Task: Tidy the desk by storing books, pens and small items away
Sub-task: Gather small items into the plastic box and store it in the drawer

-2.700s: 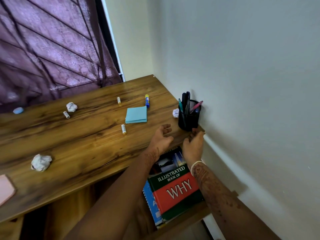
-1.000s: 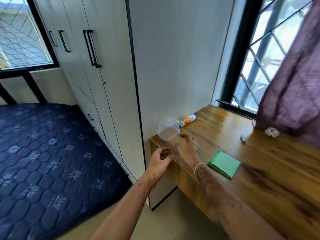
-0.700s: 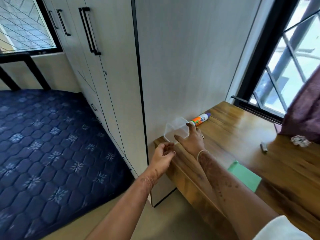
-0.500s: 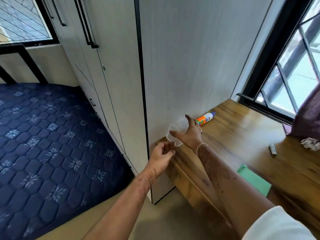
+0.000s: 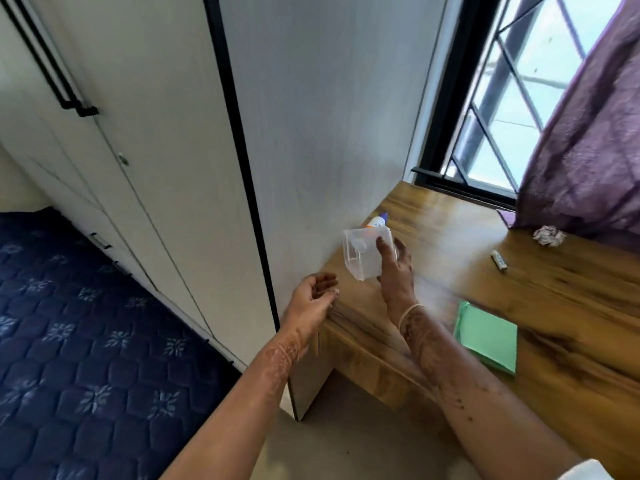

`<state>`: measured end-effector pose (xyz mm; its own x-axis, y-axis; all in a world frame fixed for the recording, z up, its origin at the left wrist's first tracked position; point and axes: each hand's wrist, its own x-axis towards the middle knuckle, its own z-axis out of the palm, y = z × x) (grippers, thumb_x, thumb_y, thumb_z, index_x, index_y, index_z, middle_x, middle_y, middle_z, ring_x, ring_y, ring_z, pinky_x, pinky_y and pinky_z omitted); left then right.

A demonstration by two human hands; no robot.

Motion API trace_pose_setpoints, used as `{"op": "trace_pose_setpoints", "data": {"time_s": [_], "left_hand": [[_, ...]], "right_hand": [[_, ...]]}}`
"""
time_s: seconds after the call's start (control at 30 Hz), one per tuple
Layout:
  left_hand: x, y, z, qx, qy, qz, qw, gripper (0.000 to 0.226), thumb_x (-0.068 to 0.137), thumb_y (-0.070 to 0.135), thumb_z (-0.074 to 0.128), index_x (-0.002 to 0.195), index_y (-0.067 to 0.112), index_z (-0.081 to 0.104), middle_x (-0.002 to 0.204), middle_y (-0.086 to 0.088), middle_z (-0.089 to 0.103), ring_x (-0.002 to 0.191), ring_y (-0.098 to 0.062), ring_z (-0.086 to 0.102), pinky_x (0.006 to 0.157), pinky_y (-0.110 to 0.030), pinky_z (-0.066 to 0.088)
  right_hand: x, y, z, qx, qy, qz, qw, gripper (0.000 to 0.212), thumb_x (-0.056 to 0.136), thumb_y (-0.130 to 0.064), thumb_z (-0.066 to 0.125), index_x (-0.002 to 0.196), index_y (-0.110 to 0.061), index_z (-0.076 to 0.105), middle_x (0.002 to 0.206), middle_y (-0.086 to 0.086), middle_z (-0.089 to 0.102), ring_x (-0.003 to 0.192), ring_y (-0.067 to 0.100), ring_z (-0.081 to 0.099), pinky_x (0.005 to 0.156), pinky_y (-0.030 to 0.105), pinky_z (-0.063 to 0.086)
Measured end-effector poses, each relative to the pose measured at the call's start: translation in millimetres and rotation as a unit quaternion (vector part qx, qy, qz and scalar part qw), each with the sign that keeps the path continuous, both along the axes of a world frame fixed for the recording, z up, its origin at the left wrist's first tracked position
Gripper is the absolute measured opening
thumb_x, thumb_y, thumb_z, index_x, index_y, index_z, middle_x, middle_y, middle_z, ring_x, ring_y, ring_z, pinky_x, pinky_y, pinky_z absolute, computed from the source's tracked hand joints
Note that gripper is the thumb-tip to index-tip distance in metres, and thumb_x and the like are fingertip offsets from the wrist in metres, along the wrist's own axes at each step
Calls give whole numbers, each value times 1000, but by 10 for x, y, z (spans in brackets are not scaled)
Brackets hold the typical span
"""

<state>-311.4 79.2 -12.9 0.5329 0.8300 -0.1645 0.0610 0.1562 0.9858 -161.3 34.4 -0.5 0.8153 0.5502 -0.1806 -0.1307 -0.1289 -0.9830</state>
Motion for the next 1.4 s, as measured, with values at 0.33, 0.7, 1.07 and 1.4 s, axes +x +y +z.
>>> {"op": "trace_pose_setpoints", "data": {"time_s": [0.33,0.7,1.07,1.4], "left_hand": [[498,-60,103,100,-16,-177,979,90,69,3,83,140,8,28,133,-3,48,118,-13,52,87,-12,48],[1135,-247,41,120,-47,-257,958,92,43,38,92,125,14,56,125,-4,63,118,-17,58,98,-33,51],[1762,-260,30,103,3,-227,969,87,43,42,94,121,24,59,124,2,63,117,-15,58,100,-41,51],[2054,-319,-50,86,36,-188,978,77,54,20,93,122,17,56,124,1,62,117,-14,58,96,-30,52]], "right_hand": [[-143,-599,94,173,375,-67,908,70,91,-66,32,122,-9,59,109,20,64,95,33,62,82,42,56],[284,-1083,36,131,346,-85,925,47,100,-47,31,104,-11,61,65,11,68,76,27,65,82,39,54],[1543,-1239,-4,-60,43,-174,982,10,92,-10,52,89,-9,62,63,7,65,52,20,60,48,24,44],[2405,-1066,-328,-384,-398,80,829,42,100,-27,41,142,-28,45,146,14,42,128,33,42,106,33,32]]}}
